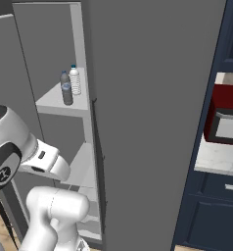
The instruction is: Take the bottled waters from the counter and place them in the freezer to freeze. Close the freezer door after placing the bottles.
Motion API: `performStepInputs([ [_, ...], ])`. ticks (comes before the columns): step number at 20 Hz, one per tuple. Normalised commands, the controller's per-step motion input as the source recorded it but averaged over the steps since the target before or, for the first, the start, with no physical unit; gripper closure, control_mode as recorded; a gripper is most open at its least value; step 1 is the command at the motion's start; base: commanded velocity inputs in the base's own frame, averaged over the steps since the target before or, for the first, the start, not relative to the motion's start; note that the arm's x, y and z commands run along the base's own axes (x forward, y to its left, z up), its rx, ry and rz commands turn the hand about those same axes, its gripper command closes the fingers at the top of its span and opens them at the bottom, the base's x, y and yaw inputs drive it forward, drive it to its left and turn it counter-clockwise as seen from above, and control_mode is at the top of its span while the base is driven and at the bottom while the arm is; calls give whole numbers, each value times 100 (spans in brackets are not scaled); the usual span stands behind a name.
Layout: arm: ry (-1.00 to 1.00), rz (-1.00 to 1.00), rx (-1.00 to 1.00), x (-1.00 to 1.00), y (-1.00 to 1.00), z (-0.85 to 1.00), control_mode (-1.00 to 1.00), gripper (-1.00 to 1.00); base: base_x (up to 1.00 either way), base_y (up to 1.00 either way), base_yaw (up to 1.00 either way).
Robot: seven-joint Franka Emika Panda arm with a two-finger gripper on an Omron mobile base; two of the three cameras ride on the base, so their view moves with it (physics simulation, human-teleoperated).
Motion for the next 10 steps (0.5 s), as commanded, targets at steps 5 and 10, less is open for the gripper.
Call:
performStepInputs([
  [5,0,0,0,0,0,0,-100,-100,0,0,0],
  [10,0,0,0,0,0,0,-100,-100,0,0,0],
])
